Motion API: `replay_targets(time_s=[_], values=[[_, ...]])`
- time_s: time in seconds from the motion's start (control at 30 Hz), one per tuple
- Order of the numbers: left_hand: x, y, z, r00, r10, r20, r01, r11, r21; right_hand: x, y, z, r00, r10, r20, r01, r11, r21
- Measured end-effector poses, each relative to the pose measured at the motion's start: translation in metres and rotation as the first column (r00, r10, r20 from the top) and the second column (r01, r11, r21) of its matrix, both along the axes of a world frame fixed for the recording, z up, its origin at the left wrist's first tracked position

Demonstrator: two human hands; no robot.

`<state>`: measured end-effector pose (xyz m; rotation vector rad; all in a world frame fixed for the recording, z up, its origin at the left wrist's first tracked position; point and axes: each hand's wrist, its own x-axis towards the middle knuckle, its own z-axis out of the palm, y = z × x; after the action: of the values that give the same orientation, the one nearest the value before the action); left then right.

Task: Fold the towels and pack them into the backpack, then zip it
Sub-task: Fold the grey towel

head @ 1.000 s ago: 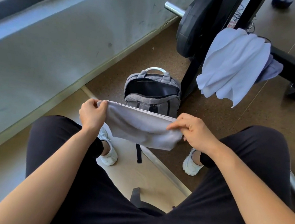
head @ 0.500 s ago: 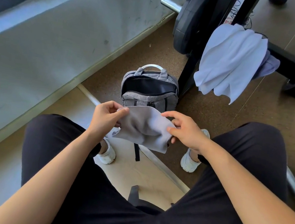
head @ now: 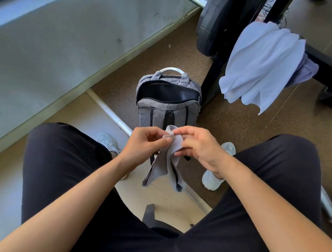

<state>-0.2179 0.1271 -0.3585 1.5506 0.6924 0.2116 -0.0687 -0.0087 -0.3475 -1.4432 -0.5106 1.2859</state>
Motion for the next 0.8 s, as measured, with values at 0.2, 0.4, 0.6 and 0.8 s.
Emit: replay_targets(time_s=[0.2,0.4,0.6,0.8], values=[[0.000,0.003,0.000,0.995,-0.099,0.026,0.096,0.991,0.088,0.007,-0.006,-0.001,0.996,0.036,0.082,-0.040,0.998,0.043],[-0.001,0.004,-0.007,0.990,-0.107,0.097,0.089,0.981,0.173,0.006,-0.003,-0.002,0.938,0.040,0.343,-0.060,0.997,0.046],[0.000,0.006,-0.009,0.979,-0.154,0.134,0.131,0.977,0.168,0.008,-0.001,-0.002,0.547,0.098,0.832,-0.113,0.993,-0.043],[0.003,0.007,-0.021,0.982,-0.185,0.032,0.181,0.979,0.098,0.015,-0.005,0.008,0.592,0.143,0.793,-0.137,0.988,-0.076]])
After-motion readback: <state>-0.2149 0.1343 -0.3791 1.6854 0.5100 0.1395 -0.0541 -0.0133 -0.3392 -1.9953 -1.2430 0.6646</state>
